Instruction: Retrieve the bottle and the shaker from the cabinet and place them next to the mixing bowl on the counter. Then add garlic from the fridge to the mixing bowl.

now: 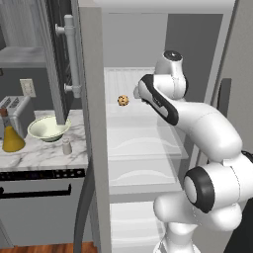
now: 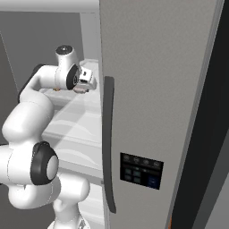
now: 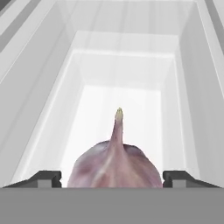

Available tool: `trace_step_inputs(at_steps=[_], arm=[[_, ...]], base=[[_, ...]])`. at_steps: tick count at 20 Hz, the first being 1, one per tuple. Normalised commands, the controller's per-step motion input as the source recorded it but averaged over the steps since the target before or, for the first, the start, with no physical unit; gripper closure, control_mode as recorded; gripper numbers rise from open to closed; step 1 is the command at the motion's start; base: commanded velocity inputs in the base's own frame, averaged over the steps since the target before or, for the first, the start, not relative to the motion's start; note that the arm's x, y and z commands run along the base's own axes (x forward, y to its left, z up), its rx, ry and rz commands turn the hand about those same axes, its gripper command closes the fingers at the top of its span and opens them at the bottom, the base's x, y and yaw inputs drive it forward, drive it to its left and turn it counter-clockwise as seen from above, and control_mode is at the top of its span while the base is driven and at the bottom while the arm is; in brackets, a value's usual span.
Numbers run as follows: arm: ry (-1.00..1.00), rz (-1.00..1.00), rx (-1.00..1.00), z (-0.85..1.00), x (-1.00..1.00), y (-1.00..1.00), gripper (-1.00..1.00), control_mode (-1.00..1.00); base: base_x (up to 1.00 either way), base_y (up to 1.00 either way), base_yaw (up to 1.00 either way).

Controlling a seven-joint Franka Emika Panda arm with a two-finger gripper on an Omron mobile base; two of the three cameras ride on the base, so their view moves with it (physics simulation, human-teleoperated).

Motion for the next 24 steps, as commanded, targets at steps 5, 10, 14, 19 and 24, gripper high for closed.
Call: trace_step_inputs(at_steps=[5,10,14,19,24], arm=[[0.00,0.00,0.00,-0.03,0.00,0.00,1.00,-1.00],[0.00,0.00,0.00,-0.04,0.00,0.00,1.00,-1.00],[0.00,0.00,0.00,0.00,0.00,0.00,1.00,-1.00],[-0.07,0.00,0.00,0.16,-0.27,0.00,1.00,-1.00],[-0.12,0.00,0.00,0.19,-0.47,0.00,1.00,-1.00]], base=[[0.00,0.00,0.00],[0.00,0.00,0.00],[0.00,0.00,0.00],[0.00,0.00,0.00],[0.00,0.00,0.00]])
